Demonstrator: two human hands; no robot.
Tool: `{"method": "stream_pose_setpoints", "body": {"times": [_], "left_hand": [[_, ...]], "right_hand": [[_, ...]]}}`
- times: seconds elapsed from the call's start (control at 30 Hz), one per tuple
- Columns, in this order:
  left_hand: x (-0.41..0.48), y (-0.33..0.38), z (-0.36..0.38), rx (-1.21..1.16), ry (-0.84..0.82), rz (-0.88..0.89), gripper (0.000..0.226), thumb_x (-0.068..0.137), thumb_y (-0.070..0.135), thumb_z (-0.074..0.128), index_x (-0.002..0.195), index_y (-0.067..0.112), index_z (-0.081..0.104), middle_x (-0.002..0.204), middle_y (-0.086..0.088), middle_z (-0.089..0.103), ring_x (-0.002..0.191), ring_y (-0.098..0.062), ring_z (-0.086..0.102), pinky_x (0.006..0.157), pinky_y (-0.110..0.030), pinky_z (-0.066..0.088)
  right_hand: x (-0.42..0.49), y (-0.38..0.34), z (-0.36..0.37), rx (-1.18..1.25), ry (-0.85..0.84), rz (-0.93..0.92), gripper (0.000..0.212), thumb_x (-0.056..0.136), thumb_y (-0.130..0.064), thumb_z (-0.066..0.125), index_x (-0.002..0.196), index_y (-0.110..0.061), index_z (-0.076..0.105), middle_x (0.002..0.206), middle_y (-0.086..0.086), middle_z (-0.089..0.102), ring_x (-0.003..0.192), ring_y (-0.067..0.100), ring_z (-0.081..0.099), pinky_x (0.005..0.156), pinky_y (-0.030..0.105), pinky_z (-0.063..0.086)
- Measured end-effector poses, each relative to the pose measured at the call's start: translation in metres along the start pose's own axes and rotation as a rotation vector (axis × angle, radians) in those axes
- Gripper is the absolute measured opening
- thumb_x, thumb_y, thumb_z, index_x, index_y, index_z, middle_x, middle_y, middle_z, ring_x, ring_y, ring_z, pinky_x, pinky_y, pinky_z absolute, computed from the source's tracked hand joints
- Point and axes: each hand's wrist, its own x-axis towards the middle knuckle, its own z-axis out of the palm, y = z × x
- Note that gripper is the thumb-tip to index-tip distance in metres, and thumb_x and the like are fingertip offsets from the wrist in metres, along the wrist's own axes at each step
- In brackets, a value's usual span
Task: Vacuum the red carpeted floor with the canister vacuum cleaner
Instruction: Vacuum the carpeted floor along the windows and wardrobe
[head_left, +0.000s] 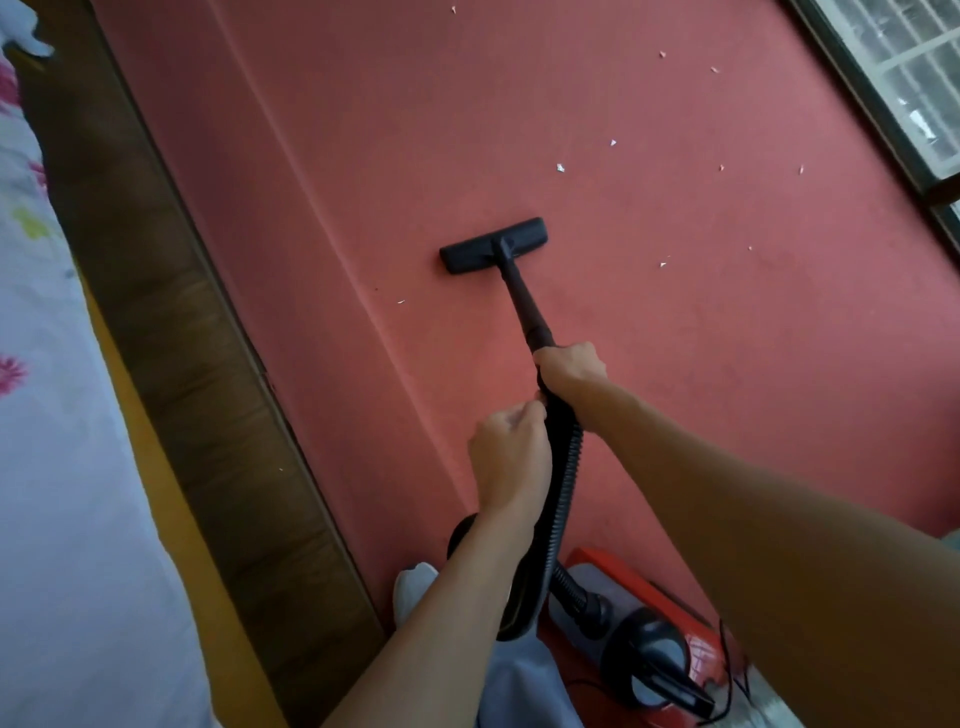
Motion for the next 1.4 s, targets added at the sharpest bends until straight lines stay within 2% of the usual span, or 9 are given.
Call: {"method": "stream_pose_setpoints", "body": {"times": [0.2, 0.3, 0.4, 0.53, 0.63, 0.8, 1.07, 1.2, 1.4], "left_hand": [[0.001, 0.011, -0.004, -0.056, -0.027, -0.062, 0.038, 0.084, 0.03, 0.053, 0.09, -0.006, 0.064, 0.082, -0.017, 0.068, 0.067, -0.018, 0.057, 0.057, -0.027, 0.039], [-0.008, 0.006, -0.01, -0.104, 0.004, -0.088, 0.04, 0.071, 0.031, 0.055, 0.08, -0.007, 0.067, 0.082, -0.025, 0.072, 0.069, -0.036, 0.069, 0.067, -0.045, 0.057], [-0.033, -0.01, -0.013, -0.087, -0.008, -0.13, 0.036, 0.065, 0.033, 0.054, 0.067, 0.001, 0.07, 0.074, -0.022, 0.072, 0.075, -0.042, 0.07, 0.07, -0.058, 0.057], [-0.069, -0.022, -0.013, -0.032, 0.035, -0.113, 0.039, 0.072, 0.036, 0.051, 0.065, 0.002, 0.069, 0.061, -0.014, 0.069, 0.063, -0.034, 0.067, 0.062, -0.049, 0.056], [-0.078, -0.023, -0.017, -0.023, 0.11, -0.111, 0.037, 0.082, 0.026, 0.056, 0.052, 0.004, 0.06, 0.039, 0.003, 0.047, 0.041, -0.015, 0.04, 0.048, -0.035, 0.037], [-0.068, -0.023, -0.035, -0.052, 0.202, -0.05, 0.034, 0.085, 0.02, 0.055, 0.063, -0.006, 0.061, 0.047, -0.003, 0.044, 0.045, -0.011, 0.035, 0.048, -0.033, 0.033], [-0.022, -0.01, -0.075, -0.089, 0.221, -0.017, 0.036, 0.088, 0.029, 0.057, 0.065, 0.004, 0.066, 0.052, 0.002, 0.056, 0.054, -0.019, 0.053, 0.056, -0.034, 0.044], [-0.013, -0.008, -0.085, -0.115, 0.178, -0.025, 0.032, 0.083, 0.031, 0.055, 0.076, 0.004, 0.071, 0.076, -0.013, 0.074, 0.074, -0.032, 0.07, 0.072, -0.046, 0.057], [-0.042, -0.022, -0.088, -0.152, 0.087, -0.085, 0.043, 0.067, 0.037, 0.052, 0.069, -0.002, 0.068, 0.073, -0.024, 0.07, 0.07, -0.044, 0.069, 0.062, -0.06, 0.057]], "right_hand": [[-0.001, -0.012, 0.003, -0.062, 0.021, -0.063, 0.036, 0.087, -0.025, 0.052, 0.116, -0.005, 0.058, 0.105, 0.014, 0.067, 0.089, 0.032, 0.068, 0.08, 0.04, 0.059], [-0.022, 0.005, 0.0, -0.093, 0.0, -0.075, 0.041, 0.081, -0.03, 0.049, 0.111, -0.006, 0.062, 0.099, 0.014, 0.07, 0.083, 0.032, 0.071, 0.078, 0.042, 0.061], [-0.049, 0.036, -0.01, -0.127, -0.046, -0.076, 0.034, 0.08, -0.03, 0.049, 0.101, -0.011, 0.066, 0.088, 0.013, 0.071, 0.075, 0.03, 0.071, 0.073, 0.04, 0.061], [-0.073, 0.063, -0.021, -0.165, -0.083, -0.065, 0.022, 0.084, -0.025, 0.053, 0.092, -0.011, 0.069, 0.074, 0.009, 0.068, 0.061, 0.025, 0.066, 0.06, 0.032, 0.056], [-0.082, 0.063, -0.018, -0.164, -0.144, -0.073, 0.02, 0.087, -0.023, 0.054, 0.092, -0.01, 0.069, 0.067, 0.006, 0.065, 0.05, 0.02, 0.06, 0.051, 0.026, 0.047], [-0.083, 0.042, 0.007, -0.213, -0.192, -0.121, 0.022, 0.089, -0.024, 0.054, 0.099, -0.012, 0.069, 0.068, 0.004, 0.064, 0.049, 0.017, 0.058, 0.048, 0.023, 0.042], [-0.059, -0.022, 0.07, -0.255, -0.127, -0.193, 0.038, 0.086, -0.027, 0.055, 0.115, -0.003, 0.061, 0.108, 0.017, 0.068, 0.091, 0.034, 0.068, 0.072, 0.034, 0.055], [-0.06, -0.033, 0.081, -0.261, -0.114, -0.178, 0.038, 0.087, -0.026, 0.054, 0.117, -0.004, 0.058, 0.108, 0.016, 0.066, 0.091, 0.033, 0.068, 0.078, 0.038, 0.058], [-0.094, 0.013, 0.059, -0.264, -0.107, -0.102, 0.038, 0.076, -0.029, 0.052, 0.104, -0.007, 0.065, 0.095, 0.015, 0.071, 0.082, 0.034, 0.071, 0.076, 0.044, 0.061]]}}
